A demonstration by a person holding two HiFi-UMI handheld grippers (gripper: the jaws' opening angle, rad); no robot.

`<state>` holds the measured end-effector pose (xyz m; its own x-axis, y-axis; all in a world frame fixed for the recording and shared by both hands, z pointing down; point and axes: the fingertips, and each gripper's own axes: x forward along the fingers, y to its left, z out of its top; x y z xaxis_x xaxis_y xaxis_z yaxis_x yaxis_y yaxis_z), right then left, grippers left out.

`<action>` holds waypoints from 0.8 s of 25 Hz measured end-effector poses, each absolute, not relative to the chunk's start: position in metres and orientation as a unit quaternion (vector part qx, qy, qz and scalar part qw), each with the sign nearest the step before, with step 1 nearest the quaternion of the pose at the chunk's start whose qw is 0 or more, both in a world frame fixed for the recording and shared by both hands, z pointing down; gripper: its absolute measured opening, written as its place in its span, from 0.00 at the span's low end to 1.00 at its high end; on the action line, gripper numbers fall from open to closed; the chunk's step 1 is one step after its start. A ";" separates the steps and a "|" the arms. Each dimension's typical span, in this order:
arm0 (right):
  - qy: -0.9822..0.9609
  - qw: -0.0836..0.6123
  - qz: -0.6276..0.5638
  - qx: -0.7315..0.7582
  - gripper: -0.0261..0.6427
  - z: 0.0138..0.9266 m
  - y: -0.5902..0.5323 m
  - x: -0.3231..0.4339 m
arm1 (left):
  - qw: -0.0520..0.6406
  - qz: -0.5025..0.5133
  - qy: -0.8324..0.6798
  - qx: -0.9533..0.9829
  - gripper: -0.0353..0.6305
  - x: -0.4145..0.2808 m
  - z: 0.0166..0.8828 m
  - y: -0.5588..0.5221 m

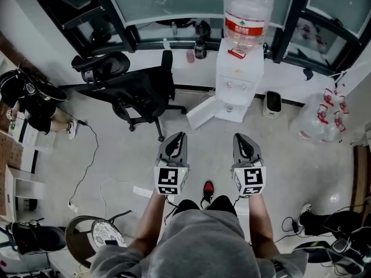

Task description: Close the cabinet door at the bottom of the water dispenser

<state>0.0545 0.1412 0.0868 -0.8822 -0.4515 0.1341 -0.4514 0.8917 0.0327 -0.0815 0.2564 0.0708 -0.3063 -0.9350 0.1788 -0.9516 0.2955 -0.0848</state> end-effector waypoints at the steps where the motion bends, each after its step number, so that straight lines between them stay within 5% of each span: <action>1: -0.970 0.070 -0.001 0.232 0.06 0.088 0.137 0.050 | 0.048 0.086 -0.804 0.587 0.11 -0.086 0.072 0.251; 20: -0.967 0.076 0.004 0.244 0.06 0.093 0.082 -0.003 | 0.056 0.082 -0.798 0.595 0.11 -0.145 0.079 0.190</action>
<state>-0.0030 0.0824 0.0935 -0.8700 -0.4703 0.1481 -0.4715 0.8814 0.0291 -0.1455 0.1900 0.0793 -0.2853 -0.9402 0.1861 -0.9584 0.2783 -0.0636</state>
